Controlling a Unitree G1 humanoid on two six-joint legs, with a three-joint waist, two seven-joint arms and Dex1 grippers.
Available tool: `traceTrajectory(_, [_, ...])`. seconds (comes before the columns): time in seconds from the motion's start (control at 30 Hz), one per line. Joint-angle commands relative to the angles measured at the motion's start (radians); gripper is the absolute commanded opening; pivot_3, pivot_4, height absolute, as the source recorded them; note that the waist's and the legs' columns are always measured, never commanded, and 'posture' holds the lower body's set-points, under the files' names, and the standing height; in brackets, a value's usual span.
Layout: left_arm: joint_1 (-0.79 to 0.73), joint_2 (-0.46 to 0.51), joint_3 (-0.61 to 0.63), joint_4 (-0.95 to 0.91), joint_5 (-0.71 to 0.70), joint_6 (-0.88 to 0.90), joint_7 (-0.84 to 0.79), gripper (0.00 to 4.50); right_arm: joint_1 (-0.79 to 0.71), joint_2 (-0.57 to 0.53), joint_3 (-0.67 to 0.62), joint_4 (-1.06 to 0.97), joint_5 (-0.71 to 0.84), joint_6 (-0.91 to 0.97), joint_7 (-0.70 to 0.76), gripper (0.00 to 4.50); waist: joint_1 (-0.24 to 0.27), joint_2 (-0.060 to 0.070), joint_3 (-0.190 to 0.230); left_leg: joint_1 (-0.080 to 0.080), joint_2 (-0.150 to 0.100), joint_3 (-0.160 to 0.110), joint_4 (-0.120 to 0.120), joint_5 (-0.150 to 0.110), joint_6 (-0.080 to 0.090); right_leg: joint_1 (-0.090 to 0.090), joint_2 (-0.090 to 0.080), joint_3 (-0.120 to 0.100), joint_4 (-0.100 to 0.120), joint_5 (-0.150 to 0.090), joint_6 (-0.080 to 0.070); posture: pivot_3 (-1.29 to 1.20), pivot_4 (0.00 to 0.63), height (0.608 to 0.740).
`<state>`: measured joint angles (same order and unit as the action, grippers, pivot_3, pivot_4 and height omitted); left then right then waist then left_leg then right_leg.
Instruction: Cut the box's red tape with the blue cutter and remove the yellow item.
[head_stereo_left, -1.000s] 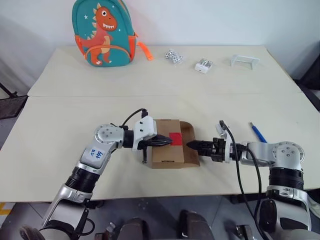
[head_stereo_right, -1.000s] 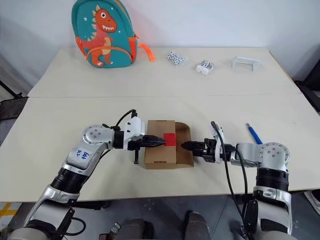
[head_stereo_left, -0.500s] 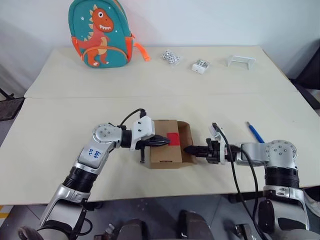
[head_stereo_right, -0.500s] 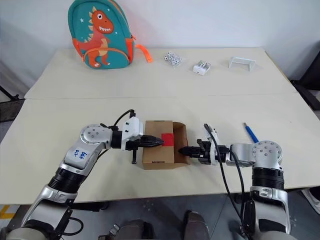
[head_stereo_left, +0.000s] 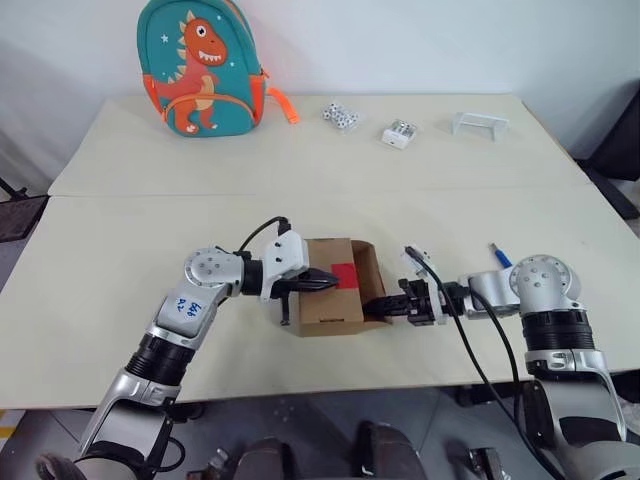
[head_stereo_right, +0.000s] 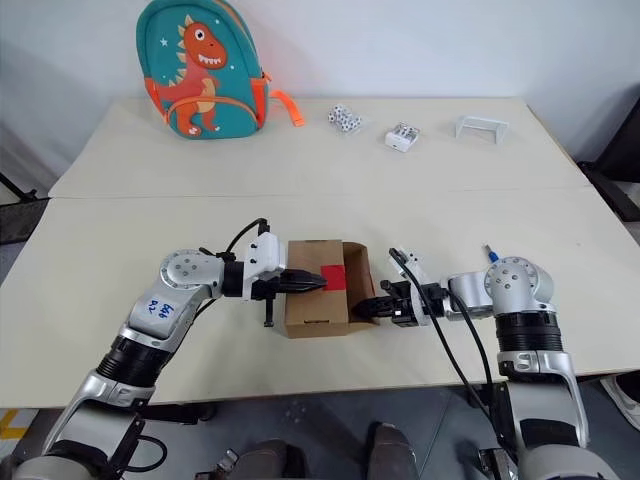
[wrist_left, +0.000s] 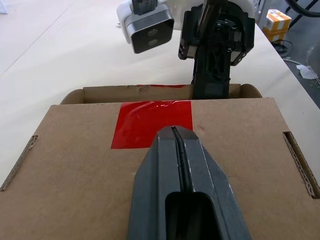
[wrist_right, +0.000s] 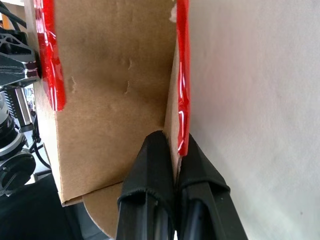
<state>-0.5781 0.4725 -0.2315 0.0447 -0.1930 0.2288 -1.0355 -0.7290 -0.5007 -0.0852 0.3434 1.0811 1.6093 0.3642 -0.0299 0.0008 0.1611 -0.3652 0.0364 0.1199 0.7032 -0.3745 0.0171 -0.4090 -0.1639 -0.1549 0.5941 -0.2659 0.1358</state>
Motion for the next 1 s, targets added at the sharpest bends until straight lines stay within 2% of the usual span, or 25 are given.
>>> traceTrajectory(0.03, [0.031,0.003,-0.022,0.000,0.019,0.015,0.002,0.00,-0.025,-0.010,0.003,0.000,-0.057,0.002,0.023,0.01,0.001,0.000,0.000,0.000,0.000,0.000,0.000,0.000,0.000,0.000,0.000,0.000,0.000,0.000,0.000,0.00,0.150,0.740])
traceTrajectory(0.3, [0.027,-0.024,-0.008,0.028,0.026,-0.019,0.036,0.00,-0.116,-0.126,0.049,-0.049,0.004,0.005,0.012,0.01,0.012,0.005,0.003,-0.004,-0.001,-0.001,0.000,0.001,0.000,-0.003,-0.001,-0.001,0.000,0.000,0.000,0.00,0.150,0.740])
traceTrajectory(0.57, [0.015,-0.054,0.006,0.084,0.031,-0.066,0.076,0.00,-0.221,-0.254,0.104,-0.079,0.106,0.005,-0.086,0.01,0.032,0.005,0.003,-0.006,-0.002,-0.003,-0.001,0.001,0.000,-0.003,-0.001,-0.003,-0.003,0.000,0.000,0.00,0.150,0.740])
traceTrajectory(1.0, [-0.053,-0.213,-0.017,0.258,0.058,-0.170,0.139,0.00,-0.364,-0.440,0.206,-0.220,0.356,0.005,-0.333,0.01,0.040,0.005,0.003,-0.007,-0.003,-0.002,-0.002,0.001,0.000,-0.003,-0.002,-0.004,-0.005,0.001,0.001,0.00,0.150,0.740])
